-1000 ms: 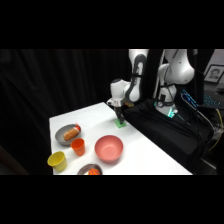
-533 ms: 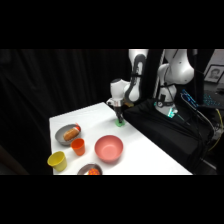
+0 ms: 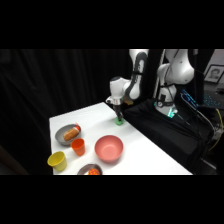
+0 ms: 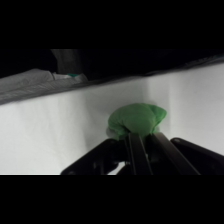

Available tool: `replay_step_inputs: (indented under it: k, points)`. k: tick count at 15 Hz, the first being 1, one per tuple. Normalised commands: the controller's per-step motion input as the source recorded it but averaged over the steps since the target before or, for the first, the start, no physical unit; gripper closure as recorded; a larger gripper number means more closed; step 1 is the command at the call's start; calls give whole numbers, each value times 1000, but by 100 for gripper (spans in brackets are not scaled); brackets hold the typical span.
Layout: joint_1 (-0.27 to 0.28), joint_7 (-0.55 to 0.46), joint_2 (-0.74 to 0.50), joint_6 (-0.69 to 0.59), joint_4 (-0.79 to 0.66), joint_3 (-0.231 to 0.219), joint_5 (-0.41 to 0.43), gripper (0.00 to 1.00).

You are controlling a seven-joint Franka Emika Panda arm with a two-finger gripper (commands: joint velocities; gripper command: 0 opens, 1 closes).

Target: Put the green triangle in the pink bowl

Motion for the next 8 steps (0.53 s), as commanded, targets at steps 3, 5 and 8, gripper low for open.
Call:
replay_step_inputs:
  k: [3, 5, 8]
  points:
    - [183, 240, -465, -363, -52, -185, -328, 95]
    - [134, 238, -452, -372, -21, -97, -299, 95]
    - [85, 211, -448, -360, -19, -39, -257, 94]
